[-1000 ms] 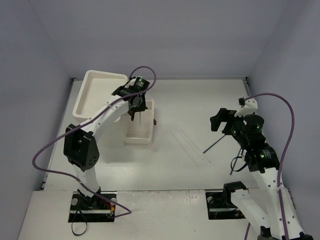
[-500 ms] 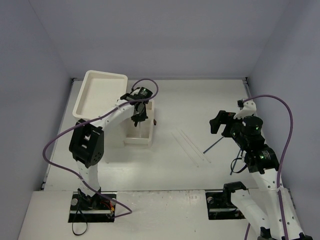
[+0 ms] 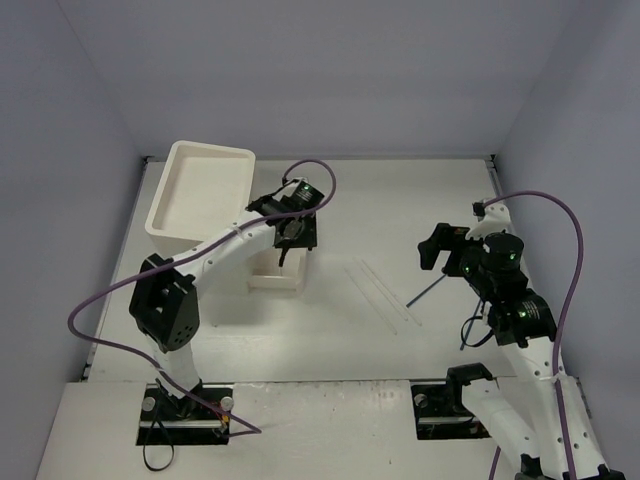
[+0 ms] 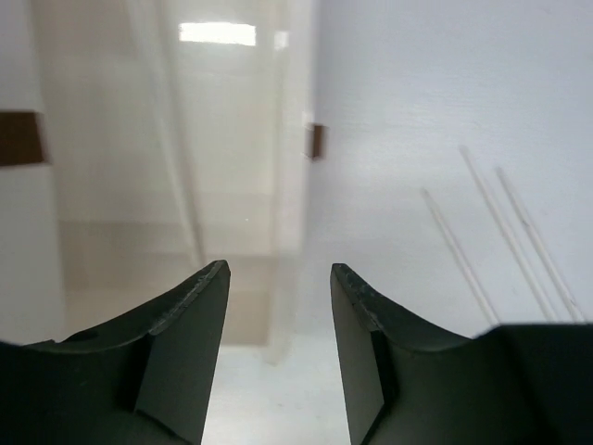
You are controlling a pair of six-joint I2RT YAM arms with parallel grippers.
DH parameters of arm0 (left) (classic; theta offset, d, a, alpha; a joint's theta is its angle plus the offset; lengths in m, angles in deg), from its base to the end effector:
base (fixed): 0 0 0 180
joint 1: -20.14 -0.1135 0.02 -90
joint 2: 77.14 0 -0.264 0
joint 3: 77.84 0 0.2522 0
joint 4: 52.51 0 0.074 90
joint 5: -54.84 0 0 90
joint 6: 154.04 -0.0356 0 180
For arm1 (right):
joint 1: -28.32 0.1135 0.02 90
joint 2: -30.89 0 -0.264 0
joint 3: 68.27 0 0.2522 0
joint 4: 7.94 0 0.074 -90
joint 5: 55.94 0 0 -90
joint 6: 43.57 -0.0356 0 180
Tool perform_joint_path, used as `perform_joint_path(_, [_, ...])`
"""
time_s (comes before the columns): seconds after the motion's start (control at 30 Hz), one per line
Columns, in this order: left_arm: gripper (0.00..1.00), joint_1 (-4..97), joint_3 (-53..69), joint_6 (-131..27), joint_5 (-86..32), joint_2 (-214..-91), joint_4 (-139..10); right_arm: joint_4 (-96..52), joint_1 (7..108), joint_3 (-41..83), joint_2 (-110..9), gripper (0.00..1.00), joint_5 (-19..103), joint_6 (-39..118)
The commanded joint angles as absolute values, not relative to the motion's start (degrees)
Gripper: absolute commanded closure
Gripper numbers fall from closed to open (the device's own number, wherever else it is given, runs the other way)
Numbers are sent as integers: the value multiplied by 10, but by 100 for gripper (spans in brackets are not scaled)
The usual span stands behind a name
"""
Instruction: Sort the eating utensils into containers
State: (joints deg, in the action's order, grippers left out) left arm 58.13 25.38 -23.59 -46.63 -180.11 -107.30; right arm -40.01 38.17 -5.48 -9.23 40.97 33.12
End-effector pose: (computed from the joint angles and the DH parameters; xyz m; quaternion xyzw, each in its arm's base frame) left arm 0.3154 -0.2373 0.2832 -0.0508 0.9469 -0.1179 0.2949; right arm 0.1556 0.0314 0.3630 -0.0160 0.7621 0.1746 0.6232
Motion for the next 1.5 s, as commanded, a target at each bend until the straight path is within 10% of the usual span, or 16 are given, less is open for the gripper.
perform_joint_path(0.0, [55,660,276,-184,-483,-1768,-1061,-379,386,-56,-87,9,408,332])
perform_joint_path(0.83, [35,688,292,-309,-550,-1638,-1097,-401,521,-83,-407,18,454,339])
perform_joint_path(1.47, [23,533,227,-444,-518,-1409,-1181,-346,628,-47,-607,62,402,306])
